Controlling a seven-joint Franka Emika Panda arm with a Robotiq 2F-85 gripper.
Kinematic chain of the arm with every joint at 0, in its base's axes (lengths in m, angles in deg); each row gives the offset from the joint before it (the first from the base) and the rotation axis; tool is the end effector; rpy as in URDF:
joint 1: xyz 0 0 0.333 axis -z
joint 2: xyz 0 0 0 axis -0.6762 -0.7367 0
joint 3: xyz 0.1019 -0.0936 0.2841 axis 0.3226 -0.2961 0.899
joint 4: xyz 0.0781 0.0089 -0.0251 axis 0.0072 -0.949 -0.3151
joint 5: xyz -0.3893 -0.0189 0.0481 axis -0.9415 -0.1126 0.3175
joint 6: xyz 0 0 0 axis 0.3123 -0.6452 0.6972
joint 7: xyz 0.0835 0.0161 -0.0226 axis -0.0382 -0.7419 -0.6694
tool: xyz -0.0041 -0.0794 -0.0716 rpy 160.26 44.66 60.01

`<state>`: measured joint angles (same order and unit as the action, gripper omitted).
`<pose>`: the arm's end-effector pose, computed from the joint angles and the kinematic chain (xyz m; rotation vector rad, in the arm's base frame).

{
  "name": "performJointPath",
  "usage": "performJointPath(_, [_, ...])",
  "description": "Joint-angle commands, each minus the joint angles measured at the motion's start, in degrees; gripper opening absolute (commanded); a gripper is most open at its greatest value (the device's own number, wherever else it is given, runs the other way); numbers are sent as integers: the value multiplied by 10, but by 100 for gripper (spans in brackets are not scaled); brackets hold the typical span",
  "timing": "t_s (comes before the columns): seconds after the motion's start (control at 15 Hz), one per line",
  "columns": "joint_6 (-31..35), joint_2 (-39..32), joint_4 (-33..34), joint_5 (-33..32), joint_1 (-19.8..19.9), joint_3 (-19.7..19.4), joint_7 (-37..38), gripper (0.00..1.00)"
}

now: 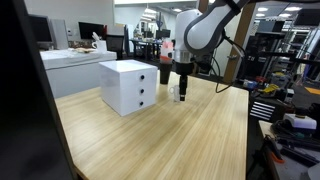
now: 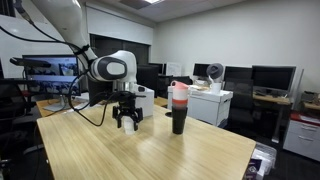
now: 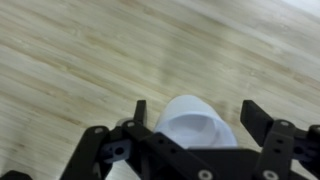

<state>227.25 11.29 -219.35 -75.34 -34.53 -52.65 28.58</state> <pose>0.5147 -0.1344 0.2416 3.0146 0.3928 -0.1147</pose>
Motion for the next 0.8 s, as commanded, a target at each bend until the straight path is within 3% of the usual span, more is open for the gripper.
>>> performJointPath(0.0, [4,-10,8,-17,-1,2,20,65])
performJointPath(0.27, [-69,-15,28,-9,1,7,0,36])
performJointPath(0.53, [-178,-7,51,6,6,18,-29,36])
performJointPath(0.73, [-216,4,63,2,5,20,-33,36])
